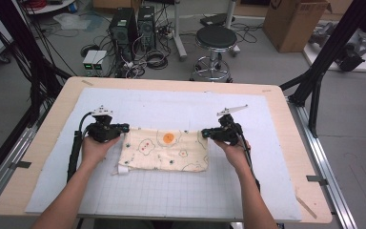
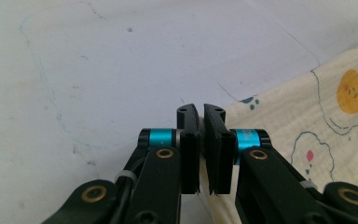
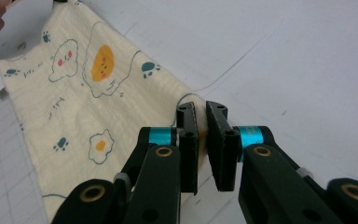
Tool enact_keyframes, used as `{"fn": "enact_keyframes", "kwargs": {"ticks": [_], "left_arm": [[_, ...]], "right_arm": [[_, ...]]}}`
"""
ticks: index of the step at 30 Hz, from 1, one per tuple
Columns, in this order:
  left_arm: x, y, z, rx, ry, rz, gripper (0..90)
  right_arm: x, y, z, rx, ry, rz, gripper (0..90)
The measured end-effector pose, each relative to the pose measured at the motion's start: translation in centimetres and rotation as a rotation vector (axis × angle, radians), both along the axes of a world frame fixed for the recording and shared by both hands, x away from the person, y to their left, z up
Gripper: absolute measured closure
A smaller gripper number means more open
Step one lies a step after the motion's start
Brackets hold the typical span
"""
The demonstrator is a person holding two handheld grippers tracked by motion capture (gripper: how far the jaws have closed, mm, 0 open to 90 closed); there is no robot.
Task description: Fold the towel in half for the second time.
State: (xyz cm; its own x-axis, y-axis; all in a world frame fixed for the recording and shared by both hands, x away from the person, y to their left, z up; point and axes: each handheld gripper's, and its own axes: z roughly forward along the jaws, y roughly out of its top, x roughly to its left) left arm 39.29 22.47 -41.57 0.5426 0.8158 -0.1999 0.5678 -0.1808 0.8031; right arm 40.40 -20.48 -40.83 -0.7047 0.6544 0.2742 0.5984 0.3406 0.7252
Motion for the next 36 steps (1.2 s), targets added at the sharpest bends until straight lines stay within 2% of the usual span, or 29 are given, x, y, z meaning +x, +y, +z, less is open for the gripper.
{"fn": "enact_keyframes", "kwargs": {"ticks": [5, 8, 11, 13, 17, 23, 36], "left_arm": [[0.9, -0.1, 0.1, -0.007, 0.009, 0.038, 84.6], [1.3, -0.3, 0.1, -0.042, 0.010, 0.048, 84.7], [1.4, -0.3, -0.2, -0.024, 0.018, 0.037, 84.7], [1.3, -0.3, -0.3, -0.023, 0.020, 0.033, 84.7], [1.3, -0.4, -0.2, -0.014, 0.008, 0.039, 84.5], [1.2, -0.3, -0.3, -0.001, 0.018, 0.027, 84.6], [0.5, -0.1, -0.2, 0.006, -0.002, 0.009, 84.7]], "right_arm": [[1.6, 0.0, 0.0, 0.004, 0.018, -0.030, 83.7], [2.2, -0.1, 0.0, 0.002, 0.026, -0.055, 83.7], [2.3, -0.3, -0.1, 0.010, 0.029, -0.061, 83.7], [2.2, -0.3, -0.3, 0.022, 0.045, -0.065, 83.7], [2.2, -0.3, -0.3, 0.027, 0.041, -0.062, 83.7], [2.2, -0.2, -0.4, 0.037, 0.056, -0.061, 83.7], [1.7, -0.3, 0.1, 0.051, 0.041, -0.035, 83.7]]}}
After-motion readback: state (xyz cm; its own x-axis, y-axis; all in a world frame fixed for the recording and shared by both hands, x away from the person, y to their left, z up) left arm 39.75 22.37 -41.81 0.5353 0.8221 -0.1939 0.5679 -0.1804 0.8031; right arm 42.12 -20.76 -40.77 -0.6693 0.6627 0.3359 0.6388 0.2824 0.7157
